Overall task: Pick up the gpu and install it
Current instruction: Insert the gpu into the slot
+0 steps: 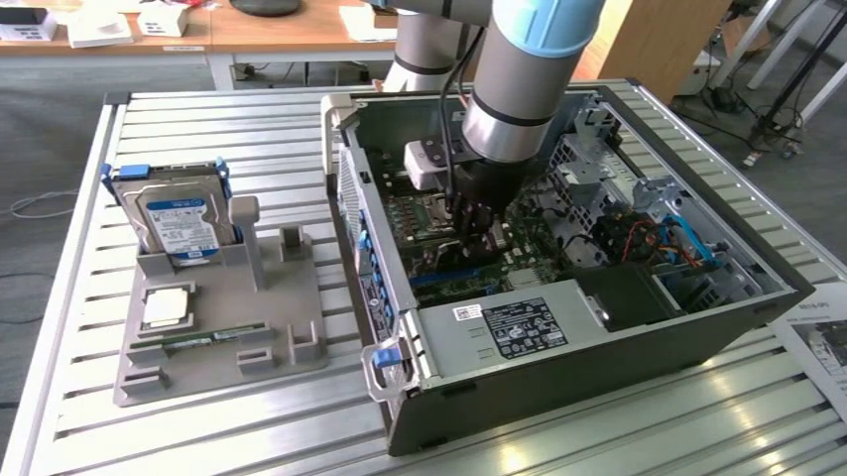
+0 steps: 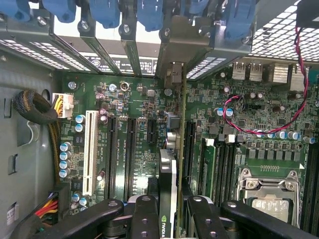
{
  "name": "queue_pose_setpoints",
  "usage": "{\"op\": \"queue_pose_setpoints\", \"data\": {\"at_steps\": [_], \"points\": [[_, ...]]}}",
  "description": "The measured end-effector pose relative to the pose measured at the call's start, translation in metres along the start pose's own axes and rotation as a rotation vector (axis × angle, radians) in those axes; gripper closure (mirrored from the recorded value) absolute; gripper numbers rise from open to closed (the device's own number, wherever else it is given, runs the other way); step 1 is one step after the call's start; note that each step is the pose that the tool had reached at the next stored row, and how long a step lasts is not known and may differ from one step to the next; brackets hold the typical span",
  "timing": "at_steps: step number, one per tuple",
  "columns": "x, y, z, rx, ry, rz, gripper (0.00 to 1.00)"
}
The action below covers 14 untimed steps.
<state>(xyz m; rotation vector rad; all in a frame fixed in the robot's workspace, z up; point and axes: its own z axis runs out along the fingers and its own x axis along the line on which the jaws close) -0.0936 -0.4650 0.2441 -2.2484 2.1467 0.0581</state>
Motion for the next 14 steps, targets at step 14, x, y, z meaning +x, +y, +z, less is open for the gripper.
{"op": "queue_pose_setpoints", "data": {"at_steps": [14], "points": [[0.0000,-0.0010,0.0001,0.0001,0.0000,0.000,0.73]]}}
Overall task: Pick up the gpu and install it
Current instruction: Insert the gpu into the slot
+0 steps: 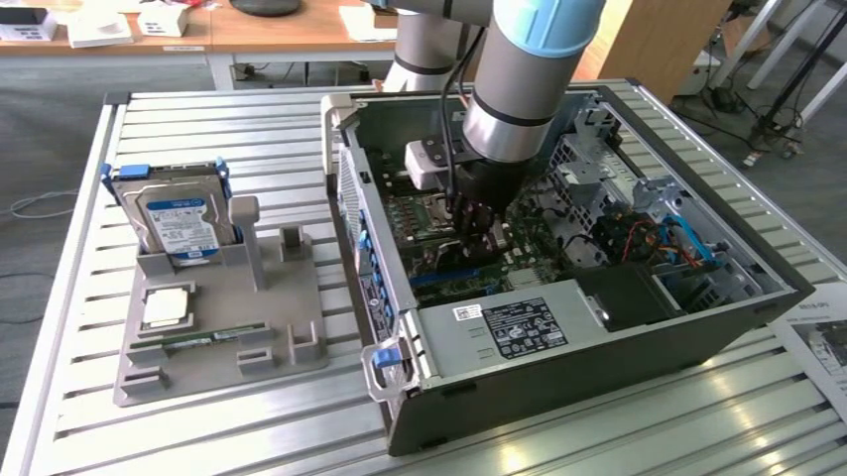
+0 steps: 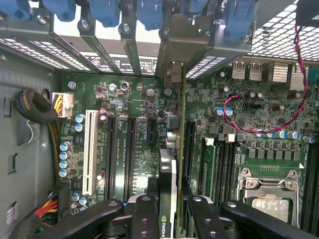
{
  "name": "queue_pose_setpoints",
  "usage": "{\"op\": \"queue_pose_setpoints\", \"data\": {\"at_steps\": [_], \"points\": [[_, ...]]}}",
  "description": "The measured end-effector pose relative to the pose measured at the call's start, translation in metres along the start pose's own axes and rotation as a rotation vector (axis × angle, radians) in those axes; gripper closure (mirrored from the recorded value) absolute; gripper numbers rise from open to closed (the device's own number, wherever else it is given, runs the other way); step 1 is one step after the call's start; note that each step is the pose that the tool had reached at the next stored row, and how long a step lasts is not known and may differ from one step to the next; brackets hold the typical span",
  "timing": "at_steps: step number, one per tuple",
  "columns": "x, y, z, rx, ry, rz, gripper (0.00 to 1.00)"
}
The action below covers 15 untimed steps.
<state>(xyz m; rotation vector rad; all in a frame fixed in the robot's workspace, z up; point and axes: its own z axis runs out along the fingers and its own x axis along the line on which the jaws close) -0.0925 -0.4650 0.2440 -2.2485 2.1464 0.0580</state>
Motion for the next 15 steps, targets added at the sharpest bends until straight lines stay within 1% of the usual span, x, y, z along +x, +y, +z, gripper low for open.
{"op": "queue_pose_setpoints", "data": {"at_steps": [11,15], "points": [[0.0007,-0.0005,0.0001,0.0001,0.0000,0.000,0.73],[0.0006,0.0007,0.0003,0.0009,0.0000,0.000,0.73]]}}
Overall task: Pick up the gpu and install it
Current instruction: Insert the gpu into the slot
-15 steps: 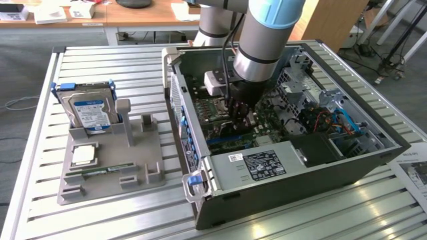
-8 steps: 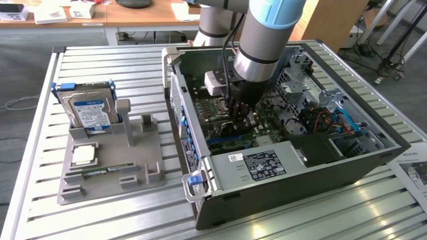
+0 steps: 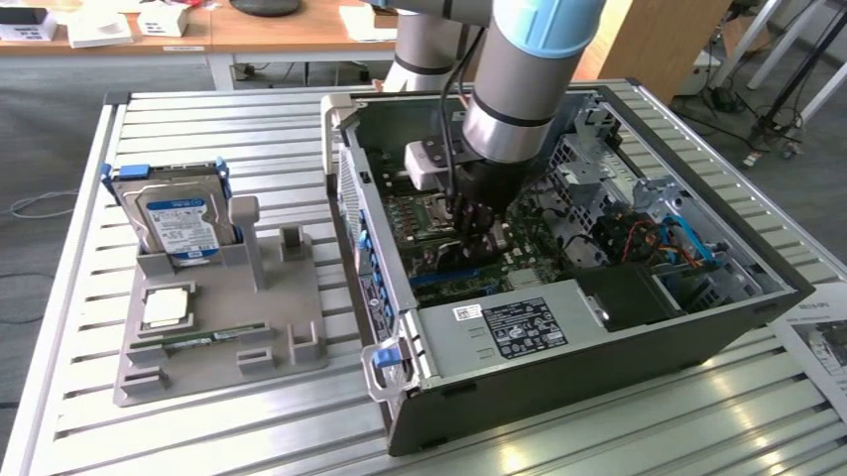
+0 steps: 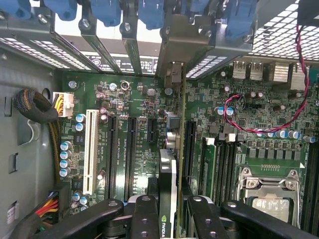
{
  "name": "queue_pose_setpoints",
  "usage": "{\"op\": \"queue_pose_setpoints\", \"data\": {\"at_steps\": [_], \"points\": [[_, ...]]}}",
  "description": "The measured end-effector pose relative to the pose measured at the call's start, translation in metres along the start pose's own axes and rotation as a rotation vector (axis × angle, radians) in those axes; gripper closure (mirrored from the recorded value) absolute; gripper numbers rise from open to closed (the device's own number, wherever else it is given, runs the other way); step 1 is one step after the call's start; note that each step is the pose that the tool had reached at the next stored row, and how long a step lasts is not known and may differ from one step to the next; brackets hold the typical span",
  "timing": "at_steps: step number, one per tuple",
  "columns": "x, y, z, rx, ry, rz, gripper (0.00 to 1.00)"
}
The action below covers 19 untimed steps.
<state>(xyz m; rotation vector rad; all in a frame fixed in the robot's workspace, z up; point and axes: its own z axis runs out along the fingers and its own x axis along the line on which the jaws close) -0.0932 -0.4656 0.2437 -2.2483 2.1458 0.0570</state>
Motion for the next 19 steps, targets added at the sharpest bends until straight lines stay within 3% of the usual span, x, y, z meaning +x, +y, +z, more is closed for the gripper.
{"op": "queue_pose_setpoints", "data": {"at_steps": [19], "points": [[0.0002,-0.0007,0.0025,0.0009,0.0004,0.000,0.73]]}}
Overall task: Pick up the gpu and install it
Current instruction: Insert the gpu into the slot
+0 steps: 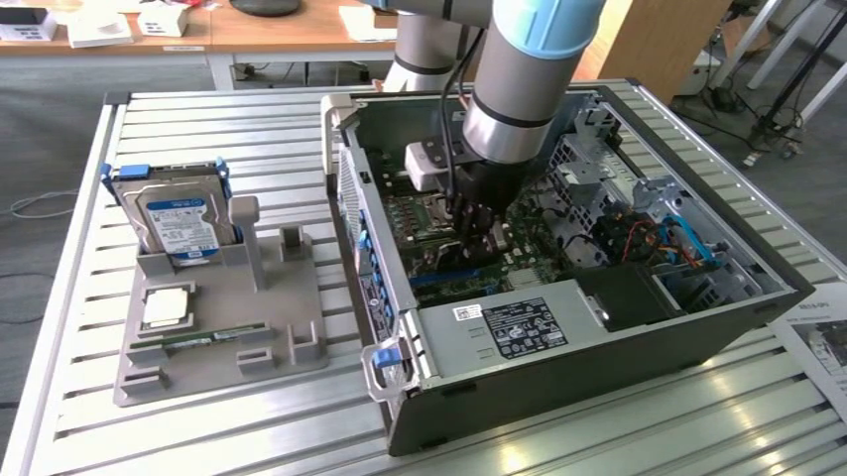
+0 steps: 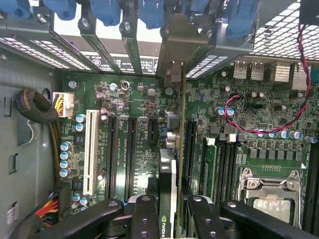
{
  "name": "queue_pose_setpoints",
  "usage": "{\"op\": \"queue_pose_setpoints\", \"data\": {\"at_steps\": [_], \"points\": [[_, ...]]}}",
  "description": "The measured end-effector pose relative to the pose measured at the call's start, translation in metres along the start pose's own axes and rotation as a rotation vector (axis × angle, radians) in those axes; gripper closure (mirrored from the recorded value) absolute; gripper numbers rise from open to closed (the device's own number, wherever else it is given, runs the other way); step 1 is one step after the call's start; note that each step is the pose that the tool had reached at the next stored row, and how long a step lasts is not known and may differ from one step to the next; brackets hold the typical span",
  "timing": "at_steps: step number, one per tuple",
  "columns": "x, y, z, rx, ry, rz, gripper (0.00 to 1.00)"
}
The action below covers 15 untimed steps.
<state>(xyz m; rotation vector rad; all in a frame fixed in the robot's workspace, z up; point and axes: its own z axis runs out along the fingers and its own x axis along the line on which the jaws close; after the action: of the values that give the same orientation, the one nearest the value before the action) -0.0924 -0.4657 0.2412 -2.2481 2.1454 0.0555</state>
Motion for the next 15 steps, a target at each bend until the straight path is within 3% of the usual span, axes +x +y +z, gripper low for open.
{"op": "queue_pose_setpoints", "data": {"at_steps": [11,15], "points": [[-0.0005,-0.0002,-0.0029,0.0018,-0.0034,0.000,0.73],[-0.0003,0.0000,-0.0046,0.0003,-0.0013,0.000,0.73]]}}
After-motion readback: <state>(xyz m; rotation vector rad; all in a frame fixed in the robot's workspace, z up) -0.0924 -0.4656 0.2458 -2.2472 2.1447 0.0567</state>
